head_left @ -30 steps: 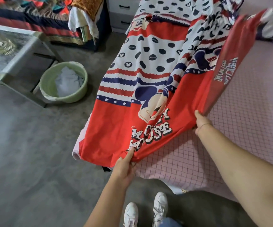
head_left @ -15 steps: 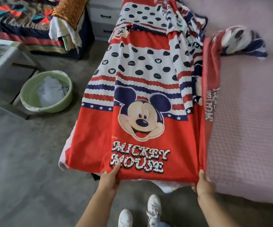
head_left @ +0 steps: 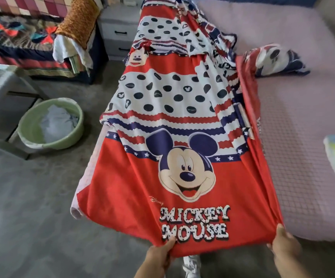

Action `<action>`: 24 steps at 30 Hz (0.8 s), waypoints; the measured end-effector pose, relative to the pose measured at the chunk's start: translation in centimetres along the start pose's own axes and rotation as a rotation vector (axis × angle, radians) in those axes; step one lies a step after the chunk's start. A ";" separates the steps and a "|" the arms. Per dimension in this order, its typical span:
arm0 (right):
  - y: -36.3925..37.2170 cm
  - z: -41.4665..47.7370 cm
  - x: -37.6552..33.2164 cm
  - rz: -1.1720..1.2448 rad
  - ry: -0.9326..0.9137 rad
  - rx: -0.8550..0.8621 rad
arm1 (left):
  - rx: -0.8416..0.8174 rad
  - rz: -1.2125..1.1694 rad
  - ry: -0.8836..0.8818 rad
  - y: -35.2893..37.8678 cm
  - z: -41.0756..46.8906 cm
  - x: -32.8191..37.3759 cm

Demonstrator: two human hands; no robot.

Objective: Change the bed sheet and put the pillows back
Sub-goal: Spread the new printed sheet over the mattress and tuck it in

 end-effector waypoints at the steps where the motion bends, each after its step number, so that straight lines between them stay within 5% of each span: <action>1: -0.7 -0.7 -0.2 -0.019 -0.010 -0.002 | -0.002 -0.013 -0.003 -0.1 -0.1 -0.4; 5: -0.1 -2.8 -0.8 -0.020 -0.083 -0.089 | -0.046 -0.196 -0.013 -1.1 -0.3 0.3; 16: 3.3 -2.4 2.3 0.307 0.144 -0.224 | 0.041 -0.740 0.000 -5.6 0.6 9.8; 24: 2.1 -4.6 1.9 0.287 0.067 -0.252 | 0.182 -0.814 0.291 -15.7 0.6 17.8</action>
Point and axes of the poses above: each hand's wrist, its own z-axis towards the middle knuckle, its own y-axis out of the palm, x = y × z, the point moved 10 cm from there along z, towards the middle knuckle, and after that the axes turned 7 degrees about -z, right-handed, at the moved point
